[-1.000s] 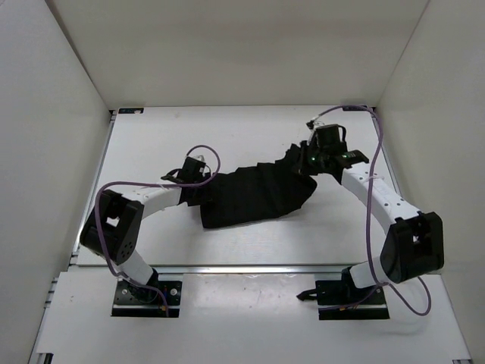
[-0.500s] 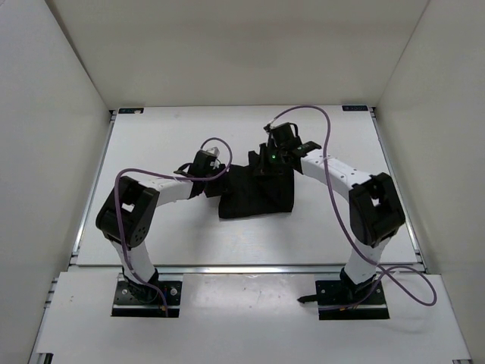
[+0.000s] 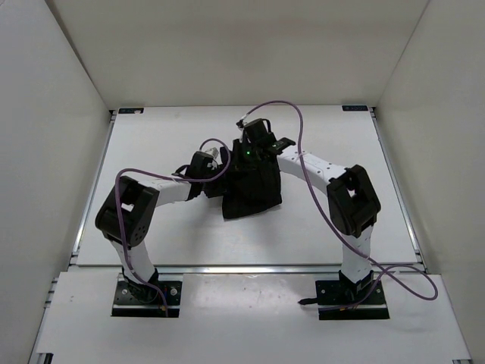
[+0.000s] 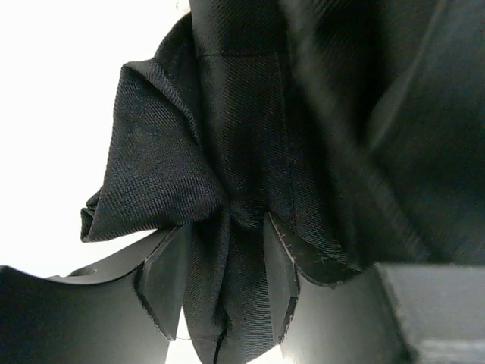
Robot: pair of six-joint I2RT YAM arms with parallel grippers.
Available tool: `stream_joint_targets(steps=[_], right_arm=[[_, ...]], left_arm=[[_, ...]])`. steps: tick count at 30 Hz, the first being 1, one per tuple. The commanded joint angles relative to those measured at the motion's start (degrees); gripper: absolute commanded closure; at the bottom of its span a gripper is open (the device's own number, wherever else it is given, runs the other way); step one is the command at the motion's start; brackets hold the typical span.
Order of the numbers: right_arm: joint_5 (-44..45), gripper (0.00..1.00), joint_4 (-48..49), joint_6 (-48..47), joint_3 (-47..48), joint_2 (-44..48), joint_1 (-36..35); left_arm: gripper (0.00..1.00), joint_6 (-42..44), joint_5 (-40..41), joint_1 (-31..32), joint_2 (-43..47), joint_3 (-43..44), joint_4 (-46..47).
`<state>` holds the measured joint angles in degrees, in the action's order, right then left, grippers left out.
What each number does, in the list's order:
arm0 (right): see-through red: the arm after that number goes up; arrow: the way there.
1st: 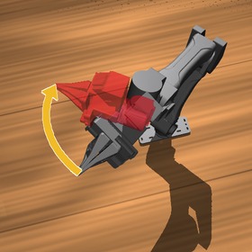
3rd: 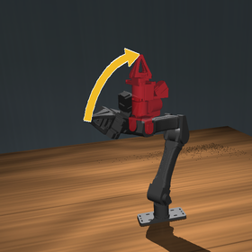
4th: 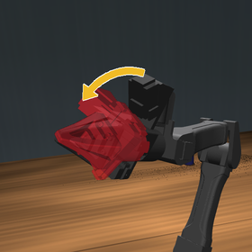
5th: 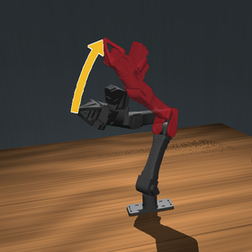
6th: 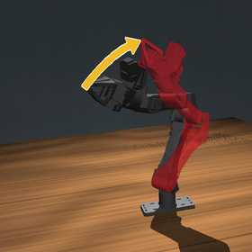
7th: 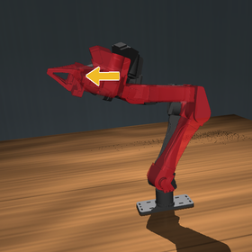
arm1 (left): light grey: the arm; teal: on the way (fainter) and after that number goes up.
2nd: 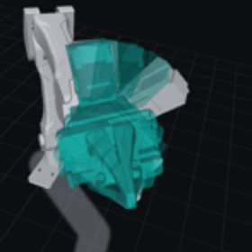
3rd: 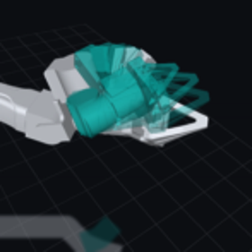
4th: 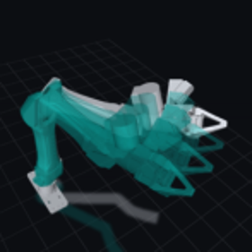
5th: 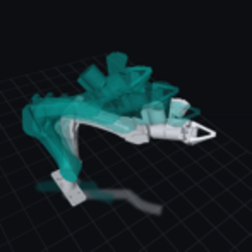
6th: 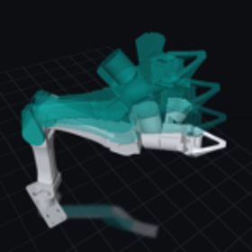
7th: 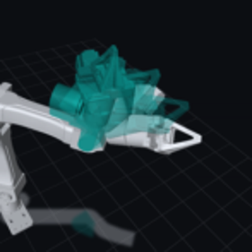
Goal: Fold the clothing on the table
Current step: Fold the skirt
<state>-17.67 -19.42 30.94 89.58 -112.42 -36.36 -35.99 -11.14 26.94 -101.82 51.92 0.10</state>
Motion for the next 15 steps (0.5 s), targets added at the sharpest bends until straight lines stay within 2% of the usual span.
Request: stream_joint_targets(steps=[1, 7, 8, 9, 10, 13, 15], right_arm=[[-2.36, 1.0, 4.56, 3.33, -1.76, 0.71, -0.9], [-2.97, 0.99, 2.71, 2.64, -5.37, 1.76, -2.05], [-3.16, 0.9, 3.16, 2.81, -6.95, 2.2, -1.53], [-3.77, 0.68, 3.77, 2.81, -8.36, 2.9, -1.26], [-4.99, 0.51, 4.47, 2.9, -8.46, 3.52, -0.91], [-9.22, 0.31, 10.6, 3.87, -9.86, 6.33, 0.06], [-10.37, 0.26, 15.61, 5.79, -11.78, 10.88, 1.2]], left_arm=[[0.47, 1.09, 1.2, -0.57, -2.07, -3.41, -7.66], [0.43, 1.09, 1.38, -2.15, -0.31, -4.1, -7.83], [0.42, 1.27, 1.21, -2.5, 0.47, -3.67, -8.09], [0.4, 1.62, 0.94, -2.94, 0.74, -3.5, -8.44], [0.39, 1.71, 0.77, -3.38, 1.09, -3.32, -8.8], [0.32, 2.15, 0.06, -4.87, 3.82, -3.14, -10.29], [0.28, 2.06, 1.02, -6.8, 7.58, -2.53, -10.99]])
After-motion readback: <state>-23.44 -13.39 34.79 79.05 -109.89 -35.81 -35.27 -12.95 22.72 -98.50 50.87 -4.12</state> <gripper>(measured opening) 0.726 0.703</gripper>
